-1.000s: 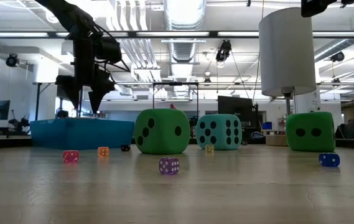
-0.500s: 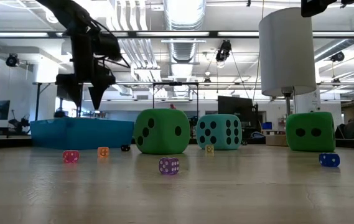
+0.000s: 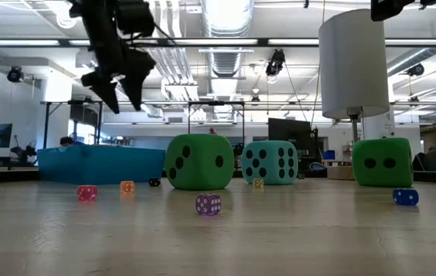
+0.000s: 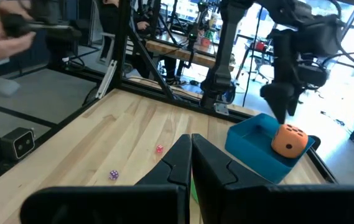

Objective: Pick & Place Dice
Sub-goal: Put the big green dice on the left into the blue bin

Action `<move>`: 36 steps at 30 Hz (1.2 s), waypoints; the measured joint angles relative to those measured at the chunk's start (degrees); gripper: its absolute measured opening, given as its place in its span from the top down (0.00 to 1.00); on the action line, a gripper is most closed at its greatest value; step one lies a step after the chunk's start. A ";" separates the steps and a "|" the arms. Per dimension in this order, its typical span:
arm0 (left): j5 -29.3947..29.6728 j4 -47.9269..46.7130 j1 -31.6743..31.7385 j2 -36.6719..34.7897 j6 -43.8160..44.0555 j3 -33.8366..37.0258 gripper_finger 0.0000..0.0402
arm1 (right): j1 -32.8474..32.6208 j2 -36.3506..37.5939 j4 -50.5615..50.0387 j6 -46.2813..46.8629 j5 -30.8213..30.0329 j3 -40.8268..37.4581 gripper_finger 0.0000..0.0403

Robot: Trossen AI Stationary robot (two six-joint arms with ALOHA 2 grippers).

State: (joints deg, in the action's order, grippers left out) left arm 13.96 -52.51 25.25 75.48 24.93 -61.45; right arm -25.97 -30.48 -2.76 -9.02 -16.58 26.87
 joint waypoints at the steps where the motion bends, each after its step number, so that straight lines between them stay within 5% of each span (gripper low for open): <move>1: 0.02 0.73 -1.72 0.10 1.05 0.00 0.01 | 0.01 0.00 0.01 0.00 0.00 0.00 0.98; 14: 3.02 13.76 -24.73 5.30 13.68 -0.04 0.01 | 0.01 0.00 0.02 0.00 0.01 0.00 0.98; 28: 2.82 13.64 -31.06 17.39 17.34 -7.41 0.02 | 0.02 0.00 0.00 0.00 0.00 0.02 0.98; 36: 2.55 14.09 -33.09 16.99 17.32 -7.69 0.05 | 0.02 0.02 0.04 0.00 0.00 0.02 0.98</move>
State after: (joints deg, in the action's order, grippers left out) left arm 16.51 -38.41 -7.84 92.47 42.25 -69.14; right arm -25.96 -30.46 -2.72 -9.02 -16.58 26.89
